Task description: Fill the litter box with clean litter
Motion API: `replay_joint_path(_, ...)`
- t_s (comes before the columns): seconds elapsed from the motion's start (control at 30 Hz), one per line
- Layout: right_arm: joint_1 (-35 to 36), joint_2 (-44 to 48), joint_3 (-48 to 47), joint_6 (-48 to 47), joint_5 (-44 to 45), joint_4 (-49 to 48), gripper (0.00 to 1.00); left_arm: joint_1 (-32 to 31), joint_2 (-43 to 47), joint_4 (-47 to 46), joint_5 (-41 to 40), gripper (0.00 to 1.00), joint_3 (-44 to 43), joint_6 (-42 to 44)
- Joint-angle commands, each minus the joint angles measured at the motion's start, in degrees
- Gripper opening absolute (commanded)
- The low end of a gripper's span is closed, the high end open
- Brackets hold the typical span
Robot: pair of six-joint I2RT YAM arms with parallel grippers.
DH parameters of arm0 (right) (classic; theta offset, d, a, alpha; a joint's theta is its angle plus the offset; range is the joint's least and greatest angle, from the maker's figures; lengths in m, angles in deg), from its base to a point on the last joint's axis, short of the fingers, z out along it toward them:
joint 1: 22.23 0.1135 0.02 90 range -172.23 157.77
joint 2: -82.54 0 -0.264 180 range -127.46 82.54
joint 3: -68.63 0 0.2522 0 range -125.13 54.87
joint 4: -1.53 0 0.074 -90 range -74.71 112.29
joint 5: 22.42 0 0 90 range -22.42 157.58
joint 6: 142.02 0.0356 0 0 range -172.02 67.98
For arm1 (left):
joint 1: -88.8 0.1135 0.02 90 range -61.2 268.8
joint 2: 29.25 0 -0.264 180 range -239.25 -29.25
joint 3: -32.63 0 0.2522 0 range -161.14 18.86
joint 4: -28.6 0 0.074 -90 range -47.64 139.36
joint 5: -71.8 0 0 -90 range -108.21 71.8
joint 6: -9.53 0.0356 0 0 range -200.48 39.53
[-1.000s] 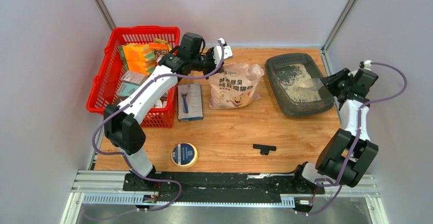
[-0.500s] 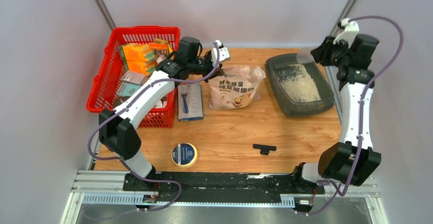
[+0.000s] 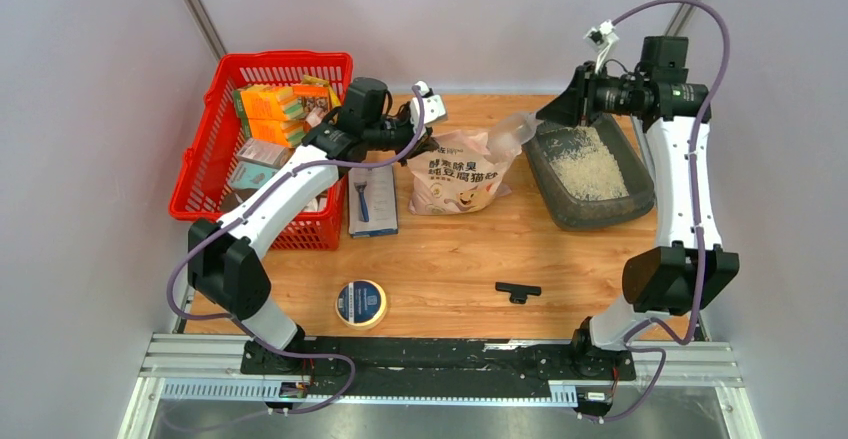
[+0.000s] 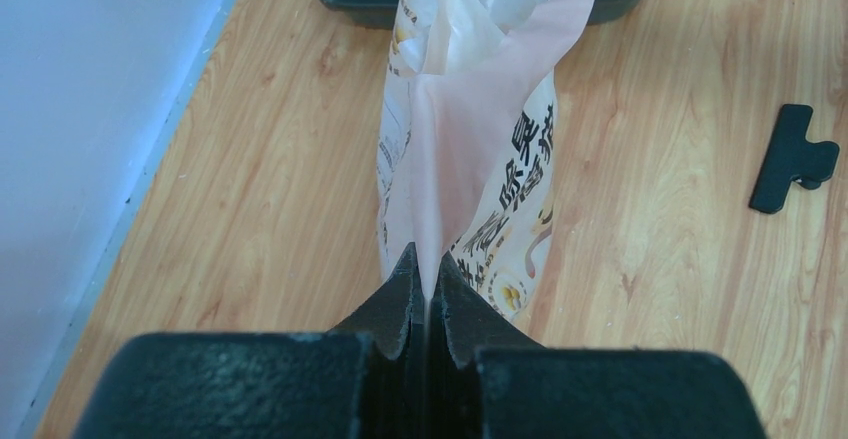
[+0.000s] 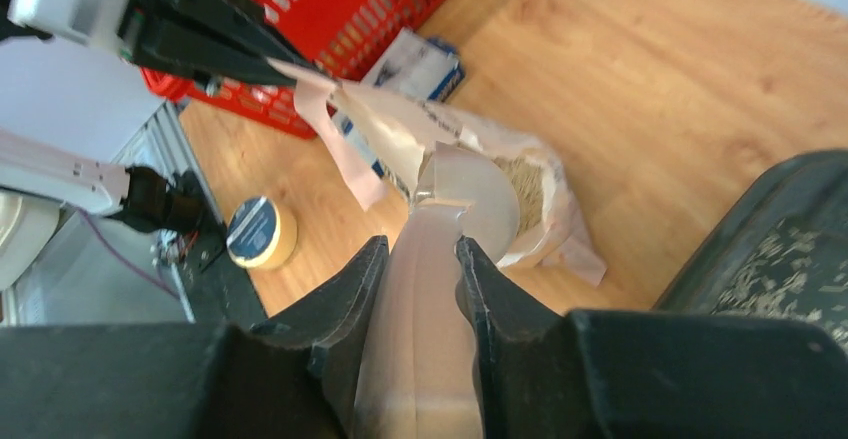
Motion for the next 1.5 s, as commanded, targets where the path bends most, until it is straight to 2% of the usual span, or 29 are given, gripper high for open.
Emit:
replay_joint_path(0.0,2.65,0.64,-1.66,-10.81,1.74,10.13,0.0,-0.19,3.41,-2.44,1.64,0.0,0.0,-1.13)
replay_joint_path(0.13,3.45,1.97,0.01,-11.34,4.82,6.52,0.0,-0.19,3.33,-2.09,1.47,0.0,-0.18,-1.12)
replay_joint_path(0.33,6.08,0.39,-0.34,-21.44,10.71,12.31,0.0,-0.19,3.24,-1.74,1.64,0.0,-0.79,-0.95)
replay_joint_path(0.47,11.08,-2.68,-0.07,-21.54,17.89,12.58,0.0,-0.28,3.15,-1.91,1.99,0.0,-1.14,-1.47)
replay_joint_path(0.57,15.03,-4.89,-0.17,-16.46,27.38,9.61,0.0,-0.19,3.33,-2.44,2.43,0.0,-1.15,-2.35)
replay_joint_path(0.6,15.75,-4.71,0.53,-11.13,29.24,5.51,0.0,-0.19,3.59,-2.79,2.52,0.0,-1.14,-2.79)
replay_joint_path(0.7,18.82,-3.4,3.17,-5.82,37.93,-1.09,0.0,-0.19,4.2,-3.5,2.87,0.0,-0.53,-3.94)
replay_joint_path(0.83,21.72,-2.61,4.05,2.42,50.4,-4.28,0.0,-0.37,5.17,-4.46,2.87,0.0,0.96,-5.43)
replay_joint_path(0.97,25.14,0.2,12.9,7.11,58.06,-11.57,0.0,-0.63,5.88,-5.34,3.4,0.0,2.11,-6.66)
replay_joint_path(1.07,27.96,-0.92,15.13,7.9,59.58,-14.05,0.0,-0.9,6.23,-5.78,3.49,0.0,2.72,-7.01)
replay_joint_path(1.3,29.03,-3.83,20.75,10.89,57.57,-13.78,0.0,-0.99,6.4,-5.87,3.49,0.0,2.64,-6.31)
replay_joint_path(1.43,28.94,-4.89,25.4,13.7,55.72,-13.78,0.0,-0.98,5.61,-6.13,3.58,0.0,1.5,-6.22)
replay_joint_path(1.47,28.5,-5.15,26.02,14.66,52.93,-13.96,0.0,-0.98,5.18,-6.05,3.66,0.0,1.14,-6.14)
